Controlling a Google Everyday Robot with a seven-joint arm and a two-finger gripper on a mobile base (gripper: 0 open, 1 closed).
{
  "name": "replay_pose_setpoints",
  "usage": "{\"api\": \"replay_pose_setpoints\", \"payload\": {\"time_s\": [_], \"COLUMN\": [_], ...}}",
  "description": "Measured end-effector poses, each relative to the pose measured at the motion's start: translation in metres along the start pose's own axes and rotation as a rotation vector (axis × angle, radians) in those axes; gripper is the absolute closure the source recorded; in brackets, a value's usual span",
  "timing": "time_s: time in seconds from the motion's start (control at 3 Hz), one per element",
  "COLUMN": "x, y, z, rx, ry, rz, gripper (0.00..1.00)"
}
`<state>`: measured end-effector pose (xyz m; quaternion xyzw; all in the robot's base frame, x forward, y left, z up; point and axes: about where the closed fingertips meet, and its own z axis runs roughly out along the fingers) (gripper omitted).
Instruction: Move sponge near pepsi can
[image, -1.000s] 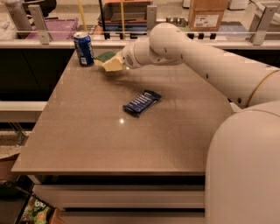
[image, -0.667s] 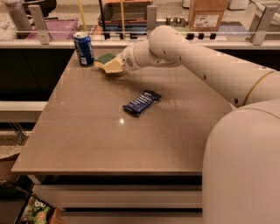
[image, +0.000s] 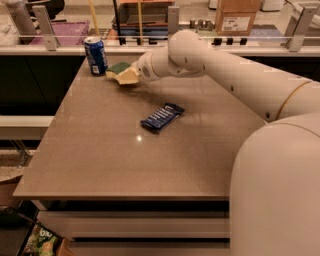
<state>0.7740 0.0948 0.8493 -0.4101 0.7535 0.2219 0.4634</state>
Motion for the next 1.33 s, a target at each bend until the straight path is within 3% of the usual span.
{"api": "replay_pose_setpoints", "payload": {"time_s": [0.67, 1.0, 1.33], "x": [0.0008, 0.0012, 0.0013], "y": [0.0037, 0.0054, 0.0055], "z": [0.0044, 0.0065, 0.0066], "rx": [-0.008, -0.011, -0.012], "ry": [0.002, 0.003, 0.003], "rz": [0.0, 0.0, 0.0], "gripper": [0.13, 0.0, 0.0]}}
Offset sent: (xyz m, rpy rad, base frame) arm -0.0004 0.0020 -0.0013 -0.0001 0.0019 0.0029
